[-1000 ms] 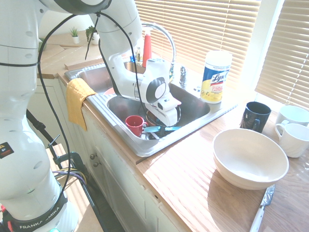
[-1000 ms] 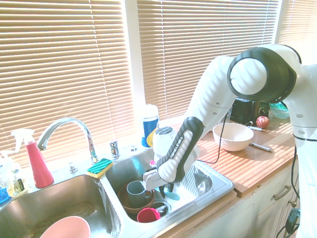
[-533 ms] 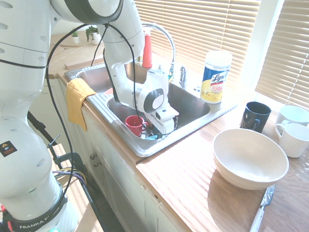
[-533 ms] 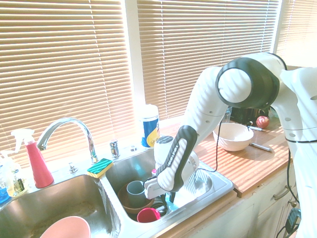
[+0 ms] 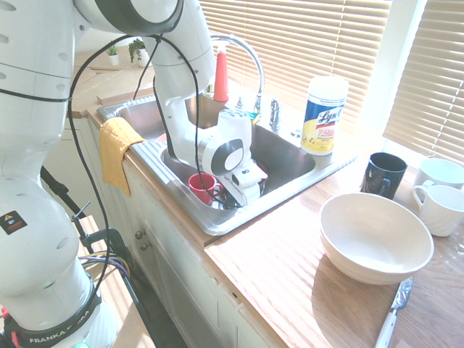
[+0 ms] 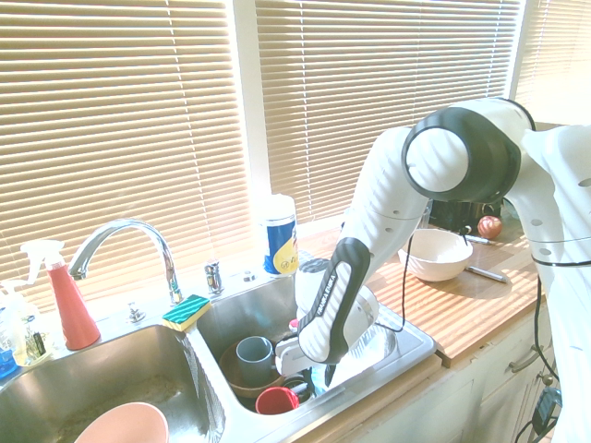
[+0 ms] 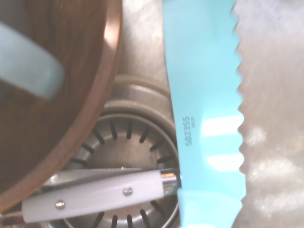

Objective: Put the knife into the sink

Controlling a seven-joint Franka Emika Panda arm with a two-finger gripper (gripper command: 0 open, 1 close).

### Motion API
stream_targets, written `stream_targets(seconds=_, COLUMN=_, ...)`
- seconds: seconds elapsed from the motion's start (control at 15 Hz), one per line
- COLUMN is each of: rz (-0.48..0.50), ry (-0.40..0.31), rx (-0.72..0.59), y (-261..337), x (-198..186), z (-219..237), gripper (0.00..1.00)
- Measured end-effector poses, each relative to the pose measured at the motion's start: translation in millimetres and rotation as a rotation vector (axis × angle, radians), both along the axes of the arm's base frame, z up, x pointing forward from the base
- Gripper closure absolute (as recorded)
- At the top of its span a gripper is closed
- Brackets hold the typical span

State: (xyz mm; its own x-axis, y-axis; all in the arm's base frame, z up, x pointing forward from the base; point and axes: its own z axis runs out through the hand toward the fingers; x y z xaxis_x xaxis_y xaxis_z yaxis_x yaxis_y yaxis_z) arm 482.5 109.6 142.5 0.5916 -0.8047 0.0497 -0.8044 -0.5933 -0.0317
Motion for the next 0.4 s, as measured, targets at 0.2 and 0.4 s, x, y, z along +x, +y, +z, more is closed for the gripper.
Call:
stream_targets(seconds=0.2, rz=0.024, ry=-0.077, rx=0.003, y=6, x=1, z=44, gripper=0.00)
stream_targets(seconds=0.4, rz=0.051, ry=-0.187, rx=-0.006, y=11, x=-2, z=120, gripper=0.00)
